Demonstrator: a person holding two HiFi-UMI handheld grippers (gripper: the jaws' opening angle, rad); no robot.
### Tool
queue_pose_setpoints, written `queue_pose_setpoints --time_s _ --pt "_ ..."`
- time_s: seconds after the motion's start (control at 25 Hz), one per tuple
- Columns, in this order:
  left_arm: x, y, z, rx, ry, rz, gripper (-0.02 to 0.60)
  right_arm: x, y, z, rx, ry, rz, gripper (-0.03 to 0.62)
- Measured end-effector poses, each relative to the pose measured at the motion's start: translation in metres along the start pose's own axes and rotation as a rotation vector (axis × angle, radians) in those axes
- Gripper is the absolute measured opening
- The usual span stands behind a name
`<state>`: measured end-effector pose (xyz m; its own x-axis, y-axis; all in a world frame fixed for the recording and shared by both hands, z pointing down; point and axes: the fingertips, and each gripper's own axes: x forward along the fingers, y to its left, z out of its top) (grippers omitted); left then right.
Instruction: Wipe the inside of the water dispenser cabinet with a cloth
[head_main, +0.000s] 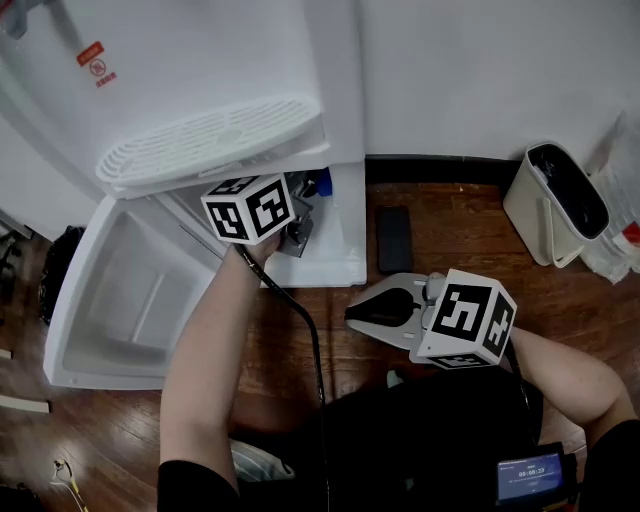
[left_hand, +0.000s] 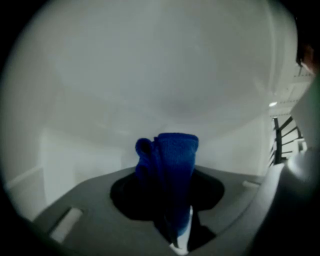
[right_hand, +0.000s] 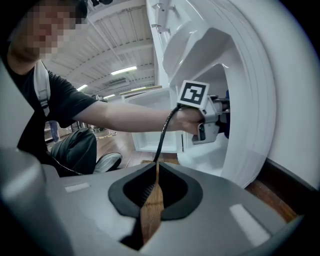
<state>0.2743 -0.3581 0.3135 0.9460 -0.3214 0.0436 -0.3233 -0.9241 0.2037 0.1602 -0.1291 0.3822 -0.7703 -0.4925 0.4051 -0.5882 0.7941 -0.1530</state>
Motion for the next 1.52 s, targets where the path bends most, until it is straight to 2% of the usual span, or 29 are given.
queue_pose_setpoints --time_s 0.16,0.4,0.44,0.48,0.56,0.6,0.64,0.68,0.72,0.76,0.84,0.88,0.92,0.96,1.04,1.16,1.24,1.36,1.52 --pt "-0.042 -0.042 -0.01 0.017 0.026 -0.173 0.153 0.0 0.002 0.001 -0.01 0.003 0.011 0.02" --pt "-0.078 -0.079 -0.021 0.031 0.037 -0.249 0.153 0.004 0.016 0.002 -0.053 0.022 0.048 0.02" --pt "-0.082 -0.074 -0.023 0.04 0.035 -0.22 0.154 0.004 0.016 0.002 -0.054 0.021 0.046 0.02" --pt "-0.085 -0.062 -0.026 0.059 0.038 -0.147 0.156 0.004 0.015 0.001 -0.052 0.02 0.043 0.02" --pt "-0.088 -0.016 -0.041 0.13 0.091 0.111 0.158 0.003 0.013 0.0 -0.048 0.021 0.043 0.02" --pt "-0.089 0.01 -0.051 0.173 0.146 0.251 0.157 0.003 0.013 -0.001 -0.048 0.023 0.045 0.02" --pt "-0.087 0.033 -0.063 0.221 0.218 0.359 0.158 0.003 0.013 -0.001 -0.049 0.025 0.046 0.02" --pt "-0.082 0.051 -0.075 0.291 0.3 0.418 0.158 0.003 0.014 -0.001 -0.05 0.026 0.047 0.02" --pt "-0.073 0.061 -0.087 0.395 0.388 0.423 0.158 0.003 0.013 -0.001 -0.05 0.025 0.045 0.02" --pt "-0.061 0.064 -0.1 0.532 0.48 0.388 0.158 0.003 0.013 0.0 -0.048 0.022 0.042 0.02" --pt "-0.036 0.061 -0.126 0.839 0.667 0.269 0.158 0.003 0.01 0.001 -0.039 0.016 0.031 0.02" --pt "-0.025 0.061 -0.139 0.967 0.752 0.217 0.158 0.002 0.009 0.001 -0.036 0.014 0.025 0.02" --pt "-0.016 0.063 -0.149 1.054 0.823 0.182 0.158 0.002 0.007 0.001 -0.034 0.013 0.02 0.019" --pt "-0.009 0.067 -0.159 1.1 0.88 0.162 0.158 0.002 0.007 0.001 -0.034 0.013 0.015 0.02" --pt "0.001 0.073 -0.177 1.137 0.954 0.139 0.16 0.002 0.006 0.001 -0.035 0.013 0.012 0.019" --pt "0.004 0.073 -0.187 1.17 0.986 0.098 0.152 0.003 0.01 0.004 -0.028 0.009 0.028 0.018" --pt "-0.008 0.063 -0.19 1.152 1.018 0.021 0.149 0.004 0.011 0.004 -0.026 0.009 0.035 0.017" --pt "-0.044 0.03 -0.2 1.07 1.096 -0.152 0.149 0.002 0.01 0.001 -0.042 0.013 0.031 0.017" --pt "-0.106 -0.017 -0.212 0.879 1.21 -0.4 0.155 0.001 0.012 0.003 -0.058 0.013 0.032 0.017"
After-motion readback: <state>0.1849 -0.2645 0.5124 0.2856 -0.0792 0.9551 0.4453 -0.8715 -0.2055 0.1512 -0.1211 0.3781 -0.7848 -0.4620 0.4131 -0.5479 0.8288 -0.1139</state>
